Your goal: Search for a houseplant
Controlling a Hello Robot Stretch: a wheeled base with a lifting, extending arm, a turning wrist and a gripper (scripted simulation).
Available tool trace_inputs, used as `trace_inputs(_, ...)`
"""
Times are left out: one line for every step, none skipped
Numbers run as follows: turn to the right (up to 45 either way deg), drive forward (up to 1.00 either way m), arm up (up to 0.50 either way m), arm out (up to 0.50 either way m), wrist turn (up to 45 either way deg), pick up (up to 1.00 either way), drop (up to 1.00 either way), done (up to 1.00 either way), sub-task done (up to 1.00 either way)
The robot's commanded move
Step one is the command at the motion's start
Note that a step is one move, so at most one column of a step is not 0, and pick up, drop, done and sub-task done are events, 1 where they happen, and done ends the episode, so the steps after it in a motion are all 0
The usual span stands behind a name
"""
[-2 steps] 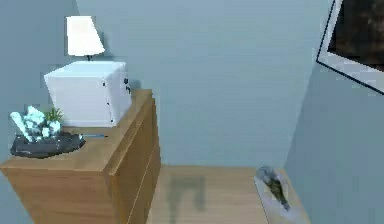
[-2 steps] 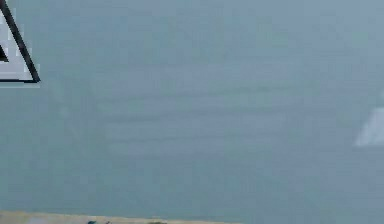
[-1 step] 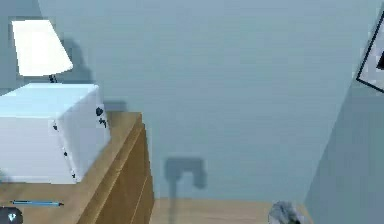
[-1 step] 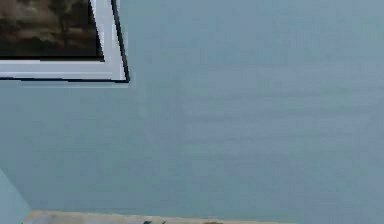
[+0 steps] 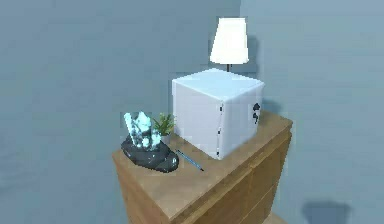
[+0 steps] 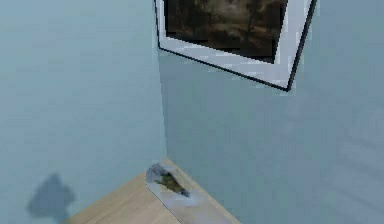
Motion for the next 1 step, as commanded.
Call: trace_inputs(0.0, 0.00, 0.00, 0.00, 0.0, 0.00, 0.00, 1.00, 0.00)
